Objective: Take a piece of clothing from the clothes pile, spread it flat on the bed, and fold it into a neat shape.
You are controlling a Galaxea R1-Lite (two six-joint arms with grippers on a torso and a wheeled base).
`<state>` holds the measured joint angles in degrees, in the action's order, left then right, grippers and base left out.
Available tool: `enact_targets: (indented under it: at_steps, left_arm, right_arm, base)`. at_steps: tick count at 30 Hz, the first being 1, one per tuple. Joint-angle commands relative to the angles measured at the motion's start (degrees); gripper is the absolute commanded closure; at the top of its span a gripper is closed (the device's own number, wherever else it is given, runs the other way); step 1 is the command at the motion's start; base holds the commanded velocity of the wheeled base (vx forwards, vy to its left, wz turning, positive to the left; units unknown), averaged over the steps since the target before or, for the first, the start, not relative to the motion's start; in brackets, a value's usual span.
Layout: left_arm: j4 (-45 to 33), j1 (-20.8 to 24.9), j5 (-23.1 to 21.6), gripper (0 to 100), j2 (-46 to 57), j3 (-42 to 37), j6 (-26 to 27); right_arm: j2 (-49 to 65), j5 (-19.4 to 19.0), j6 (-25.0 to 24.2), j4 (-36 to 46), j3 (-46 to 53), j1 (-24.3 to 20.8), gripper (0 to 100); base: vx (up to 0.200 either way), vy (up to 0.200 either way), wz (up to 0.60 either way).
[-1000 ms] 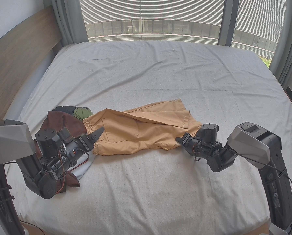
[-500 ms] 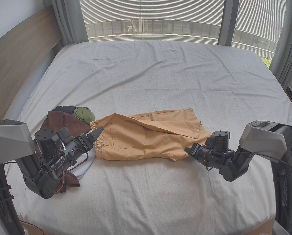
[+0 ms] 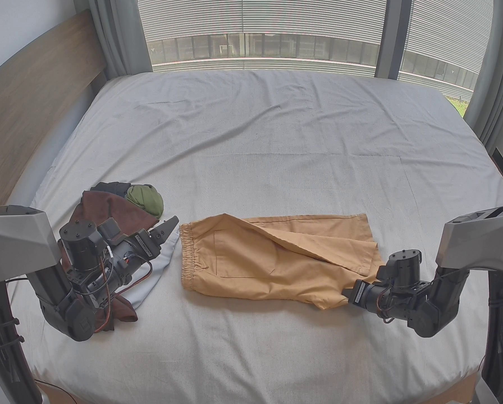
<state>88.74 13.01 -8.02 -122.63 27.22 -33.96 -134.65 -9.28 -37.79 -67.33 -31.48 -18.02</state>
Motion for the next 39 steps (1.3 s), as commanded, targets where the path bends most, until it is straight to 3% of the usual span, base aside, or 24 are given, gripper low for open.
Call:
enact_targets:
  at_steps: [1, 9, 10, 16, 25, 29, 34, 39]
  left_arm:
    - [0.03, 0.26, 0.02, 0, -0.07, -0.24, 0.04]
    - [0.03, 0.26, 0.02, 0, -0.25, -0.33, -0.05]
    - [0.03, 0.26, 0.02, 0, -0.25, -0.33, -0.14]
    - [0.03, 0.62, 0.02, 0, -0.16, -0.24, -0.14]
    - [0.03, 0.62, 0.02, 0, -0.16, -0.24, -0.14]
    - [0.03, 0.62, 0.02, 0, -0.16, -0.24, -0.14]
    - [0.03, 0.53, 0.02, 0, -0.07, -0.33, -0.14]
    - [0.03, 0.62, 0.02, 0, -0.07, -0.33, -0.14]
  right_arm:
    - [0.70, 0.05, 1.58, -3.34, 5.90, -0.26, 100]
    - [-5.28, 0.05, 2.28, -11.86, 7.75, -0.26, 100]
    - [-5.28, 0.05, 2.20, -11.95, 8.10, -0.44, 0]
    - [-3.78, -1.01, 2.28, -11.86, 12.76, -1.76, 0]
    - [0.26, -6.72, 1.84, -21.53, 21.46, -12.48, 0]
    - [5.71, -8.30, 1.58, -21.00, 21.81, -14.41, 0]
    - [11.60, -8.39, 1.14, -20.91, 20.23, -13.18, 0]
    - [11.77, -8.30, 1.05, -20.91, 17.85, -5.10, 0]
  base:
    - [0.000, 0.000, 0.00]
    - [0.000, 0.000, 0.00]
    - [0.000, 0.000, 0.00]
    - [0.000, 0.000, 0.00]
    - [0.000, 0.000, 0.00]
    - [0.000, 0.000, 0.00]
    - [0.000, 0.000, 0.00]
    - [0.000, 0.000, 0.00]
